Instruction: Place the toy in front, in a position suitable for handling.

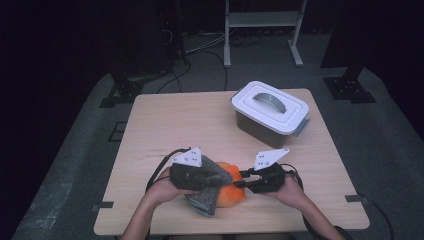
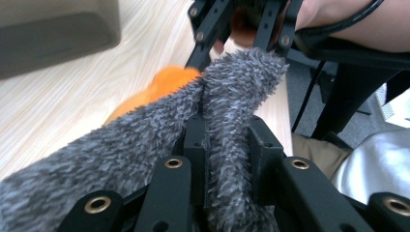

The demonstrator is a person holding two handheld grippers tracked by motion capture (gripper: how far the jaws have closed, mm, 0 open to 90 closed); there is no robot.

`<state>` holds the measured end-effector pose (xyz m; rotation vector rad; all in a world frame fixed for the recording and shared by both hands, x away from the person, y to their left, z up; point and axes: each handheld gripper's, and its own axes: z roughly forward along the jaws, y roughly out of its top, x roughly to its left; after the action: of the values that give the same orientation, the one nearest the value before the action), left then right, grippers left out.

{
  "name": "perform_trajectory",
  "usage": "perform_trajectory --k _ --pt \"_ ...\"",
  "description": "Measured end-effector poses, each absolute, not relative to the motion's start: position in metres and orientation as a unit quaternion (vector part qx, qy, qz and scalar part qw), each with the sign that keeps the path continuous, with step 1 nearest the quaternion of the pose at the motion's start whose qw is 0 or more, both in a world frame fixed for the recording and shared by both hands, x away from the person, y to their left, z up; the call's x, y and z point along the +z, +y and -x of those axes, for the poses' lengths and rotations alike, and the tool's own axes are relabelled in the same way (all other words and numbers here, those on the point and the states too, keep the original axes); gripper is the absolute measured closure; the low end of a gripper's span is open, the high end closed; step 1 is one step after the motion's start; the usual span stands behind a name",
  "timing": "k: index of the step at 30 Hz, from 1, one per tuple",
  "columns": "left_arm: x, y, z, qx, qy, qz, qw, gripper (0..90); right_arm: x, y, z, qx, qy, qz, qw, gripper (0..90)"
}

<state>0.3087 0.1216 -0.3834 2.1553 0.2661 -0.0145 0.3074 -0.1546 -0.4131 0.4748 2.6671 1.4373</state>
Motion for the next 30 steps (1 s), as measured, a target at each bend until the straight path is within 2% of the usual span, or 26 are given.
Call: perform_trajectory --k 8,19,30 --pt "-0.396 0.142 -0.307 -0.003 0.137 -0.877 0.461 73.7 -0.412 -0.159 -0.311 0.474 0.862 -0.176 0.042 64.6" --pt "-0.381 0.116 -0.299 0.004 0.095 -0.884 0.458 73.4 -0.411 -0.156 -0.309 0.475 0.861 -0.173 0.051 64.7" --pt "-0.397 0.148 -0.312 0.002 0.147 -0.879 0.454 73.5 -0.41 -0.156 -0.306 0.474 0.865 -0.156 0.059 65.8"
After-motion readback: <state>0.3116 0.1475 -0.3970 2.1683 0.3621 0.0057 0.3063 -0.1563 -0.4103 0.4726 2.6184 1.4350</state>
